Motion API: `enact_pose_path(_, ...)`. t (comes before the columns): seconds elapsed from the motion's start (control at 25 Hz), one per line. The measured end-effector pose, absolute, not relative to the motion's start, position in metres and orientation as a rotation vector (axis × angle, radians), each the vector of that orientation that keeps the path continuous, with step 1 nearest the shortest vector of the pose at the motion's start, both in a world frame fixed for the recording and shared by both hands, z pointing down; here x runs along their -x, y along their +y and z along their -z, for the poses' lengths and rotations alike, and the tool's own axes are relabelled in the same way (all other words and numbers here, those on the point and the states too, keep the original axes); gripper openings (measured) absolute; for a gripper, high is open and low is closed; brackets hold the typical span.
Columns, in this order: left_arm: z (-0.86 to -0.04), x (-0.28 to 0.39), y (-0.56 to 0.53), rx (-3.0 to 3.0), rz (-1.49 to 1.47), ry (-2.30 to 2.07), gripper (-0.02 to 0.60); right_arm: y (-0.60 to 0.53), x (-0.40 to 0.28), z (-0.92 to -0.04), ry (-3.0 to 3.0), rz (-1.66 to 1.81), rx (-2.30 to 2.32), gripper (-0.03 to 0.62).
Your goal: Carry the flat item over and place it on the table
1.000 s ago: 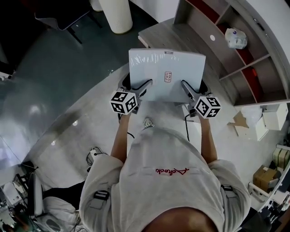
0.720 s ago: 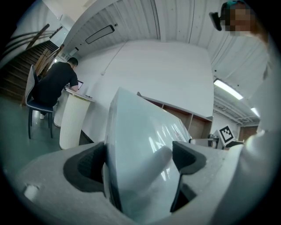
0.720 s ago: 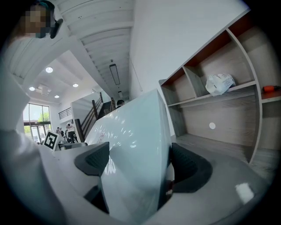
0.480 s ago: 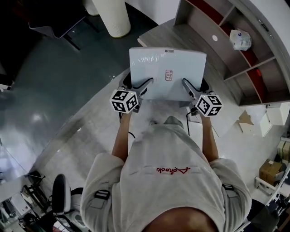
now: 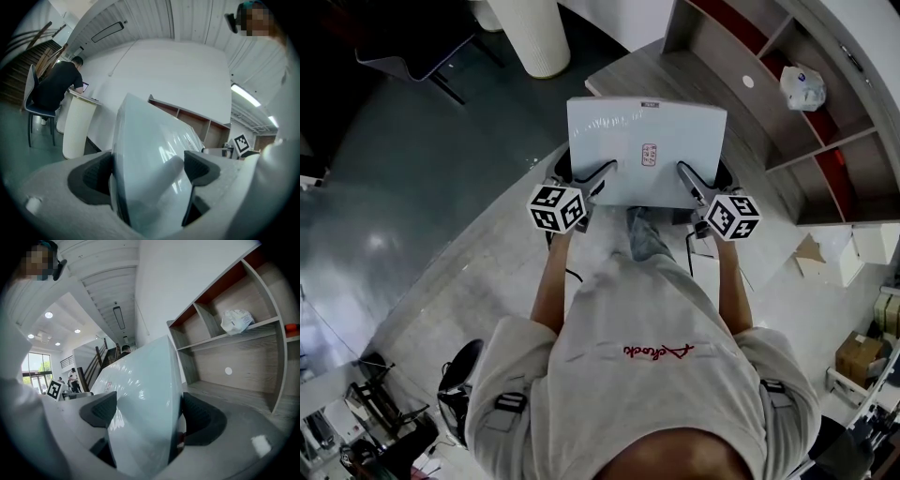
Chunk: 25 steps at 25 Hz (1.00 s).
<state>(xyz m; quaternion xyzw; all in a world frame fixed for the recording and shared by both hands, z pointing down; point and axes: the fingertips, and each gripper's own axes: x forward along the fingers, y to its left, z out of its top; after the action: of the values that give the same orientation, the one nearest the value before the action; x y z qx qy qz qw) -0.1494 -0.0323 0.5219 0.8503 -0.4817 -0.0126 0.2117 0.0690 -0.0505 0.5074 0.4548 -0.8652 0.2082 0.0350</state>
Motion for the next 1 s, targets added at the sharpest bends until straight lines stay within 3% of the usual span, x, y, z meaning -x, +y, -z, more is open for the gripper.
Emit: enact_pose_path(1.0,-0.524,0.127,-0.264,-2.342,-0.030,-1.322,0.489,-0.280,-0.092,-0.515,-2.643,-0.718,-1.406,0.442)
